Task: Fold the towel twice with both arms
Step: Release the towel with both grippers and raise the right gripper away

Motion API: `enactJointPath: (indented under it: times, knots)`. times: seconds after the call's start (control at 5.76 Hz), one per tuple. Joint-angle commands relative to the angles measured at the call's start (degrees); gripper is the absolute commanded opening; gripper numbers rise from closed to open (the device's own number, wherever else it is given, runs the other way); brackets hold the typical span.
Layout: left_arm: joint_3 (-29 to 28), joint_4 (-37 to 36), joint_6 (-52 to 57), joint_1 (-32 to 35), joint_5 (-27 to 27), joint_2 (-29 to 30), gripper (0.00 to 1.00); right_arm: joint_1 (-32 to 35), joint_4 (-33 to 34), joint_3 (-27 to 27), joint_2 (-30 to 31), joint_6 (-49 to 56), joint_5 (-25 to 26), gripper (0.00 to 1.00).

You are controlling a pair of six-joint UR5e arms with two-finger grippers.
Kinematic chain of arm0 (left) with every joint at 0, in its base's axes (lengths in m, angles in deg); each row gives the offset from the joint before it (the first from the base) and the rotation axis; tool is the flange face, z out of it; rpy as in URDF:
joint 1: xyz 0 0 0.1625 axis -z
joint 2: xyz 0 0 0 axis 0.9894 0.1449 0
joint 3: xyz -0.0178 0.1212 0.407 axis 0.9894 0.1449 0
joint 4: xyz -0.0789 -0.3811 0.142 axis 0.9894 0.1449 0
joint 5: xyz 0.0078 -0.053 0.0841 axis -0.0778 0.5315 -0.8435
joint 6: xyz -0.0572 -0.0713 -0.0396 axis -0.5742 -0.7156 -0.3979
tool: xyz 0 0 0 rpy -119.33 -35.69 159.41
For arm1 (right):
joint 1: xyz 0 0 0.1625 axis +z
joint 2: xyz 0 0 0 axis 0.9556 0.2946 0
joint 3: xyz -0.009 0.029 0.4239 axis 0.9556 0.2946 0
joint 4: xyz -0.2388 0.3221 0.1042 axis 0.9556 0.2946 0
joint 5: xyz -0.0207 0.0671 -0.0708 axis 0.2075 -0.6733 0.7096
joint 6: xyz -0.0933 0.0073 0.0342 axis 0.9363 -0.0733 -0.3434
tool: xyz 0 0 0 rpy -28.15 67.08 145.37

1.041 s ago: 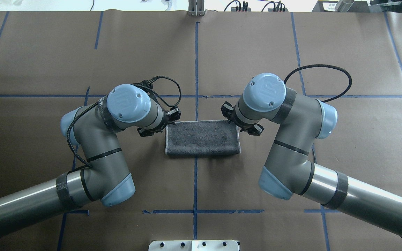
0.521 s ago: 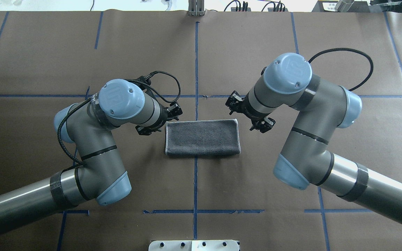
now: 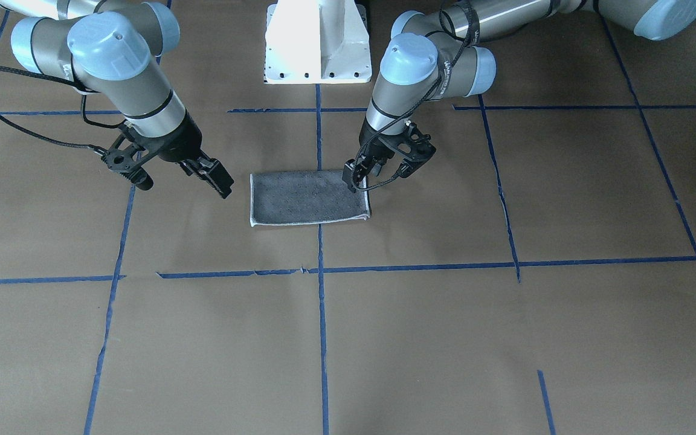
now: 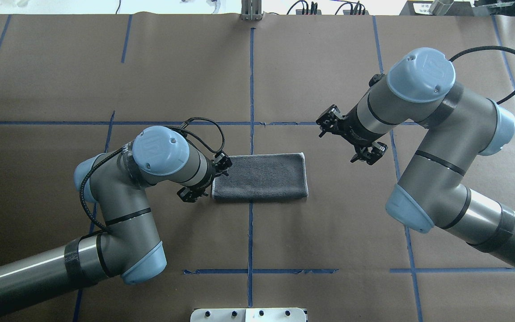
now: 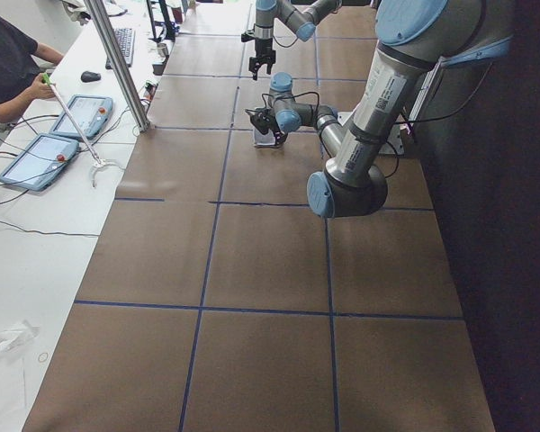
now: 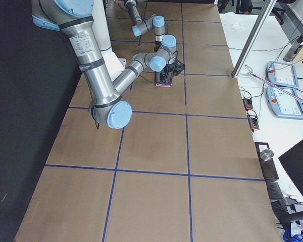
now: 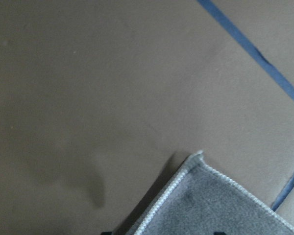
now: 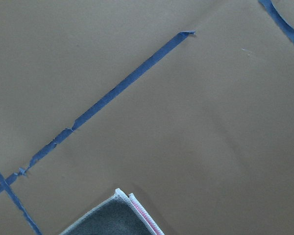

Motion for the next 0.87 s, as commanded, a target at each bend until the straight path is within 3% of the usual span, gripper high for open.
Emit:
enactJointPath:
  times: [0.0, 0.17, 0.35, 0.52, 0.69]
  knots:
    - [-0.13, -0.01, -1.88, -1.35, 0.02, -0.26, 0.75, 0.45, 0.00, -0.22, 0.40, 0.82, -0.64, 1.00]
    - [-0.31, -0.01, -1.97, -1.44, 0.02, -0.26, 0.64, 0.45, 0.00, -0.22, 0.40, 0.82, -0.64, 1.00]
    - [-0.31, -0.01, -1.97, -1.44, 0.02, -0.35, 0.28, 0.36, 0.00, -0.30, 0.31, 0.82, -0.55, 1.00]
    - [0.13, -0.01, -1.97, -1.44, 0.02, -0.70, 0.03, 0.36, 0.09, -0.57, 0.31, 0.82, -0.55, 1.00]
    - [0.48, -0.18, -1.88, -1.35, 0.02, -0.70, 0.00, 0.36, 0.09, -0.74, 0.31, 0.73, -0.46, 1.00]
